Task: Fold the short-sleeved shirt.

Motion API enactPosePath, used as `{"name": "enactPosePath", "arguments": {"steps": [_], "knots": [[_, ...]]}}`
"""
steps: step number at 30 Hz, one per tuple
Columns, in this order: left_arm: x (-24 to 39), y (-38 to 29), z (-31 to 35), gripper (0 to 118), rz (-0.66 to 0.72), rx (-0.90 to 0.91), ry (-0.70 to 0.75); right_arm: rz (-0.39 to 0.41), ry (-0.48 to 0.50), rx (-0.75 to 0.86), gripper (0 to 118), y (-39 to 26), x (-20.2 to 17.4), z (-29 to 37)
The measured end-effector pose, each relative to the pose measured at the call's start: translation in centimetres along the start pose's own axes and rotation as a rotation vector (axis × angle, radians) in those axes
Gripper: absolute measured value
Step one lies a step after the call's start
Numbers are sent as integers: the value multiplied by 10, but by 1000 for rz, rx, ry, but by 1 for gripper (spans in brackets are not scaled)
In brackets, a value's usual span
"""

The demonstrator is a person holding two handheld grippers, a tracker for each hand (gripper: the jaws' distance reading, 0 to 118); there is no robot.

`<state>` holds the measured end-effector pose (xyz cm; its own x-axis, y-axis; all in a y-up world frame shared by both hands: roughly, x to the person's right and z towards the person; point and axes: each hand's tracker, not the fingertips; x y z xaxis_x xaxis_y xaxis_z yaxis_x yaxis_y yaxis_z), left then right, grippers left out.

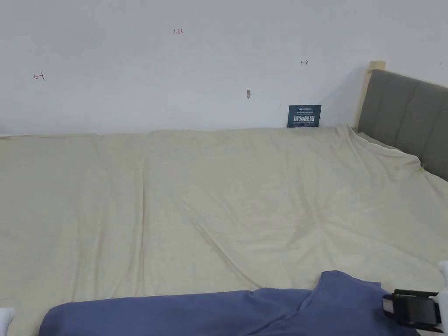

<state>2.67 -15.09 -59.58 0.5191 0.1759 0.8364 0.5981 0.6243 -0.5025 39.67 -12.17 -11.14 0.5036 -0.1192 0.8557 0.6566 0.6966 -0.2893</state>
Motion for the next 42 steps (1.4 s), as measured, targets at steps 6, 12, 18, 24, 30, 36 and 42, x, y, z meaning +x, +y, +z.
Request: {"name": "enactPosePath", "arguments": {"steps": [6, 12, 18, 24, 30, 36, 42], "knots": [[33, 13, 75, 108, -32, 305, -13, 53, 140, 285, 92, 16, -52, 84], [86, -6, 111, 39, -106, 691, 23, 66, 164, 688, 90, -11, -114, 120], [104, -21, 100, 0, -112, 710, 9, 91, 188, 795, 0, -34, -148, 122], [103, -32, 98, 0, -40, 746, -26, 91, 192, 767, 0, -33, -151, 110], [78, -15, 112, 0, -58, 722, -29, 132, 185, 760, 0, -34, -153, 119], [-31, 46, 67, 2, 271, 181, -506, 176, 220, 701, 0, -33, -155, 115], [-109, 31, -17, 104, 446, -97, -526, 185, 257, 613, 0, -37, -165, 106]]}}
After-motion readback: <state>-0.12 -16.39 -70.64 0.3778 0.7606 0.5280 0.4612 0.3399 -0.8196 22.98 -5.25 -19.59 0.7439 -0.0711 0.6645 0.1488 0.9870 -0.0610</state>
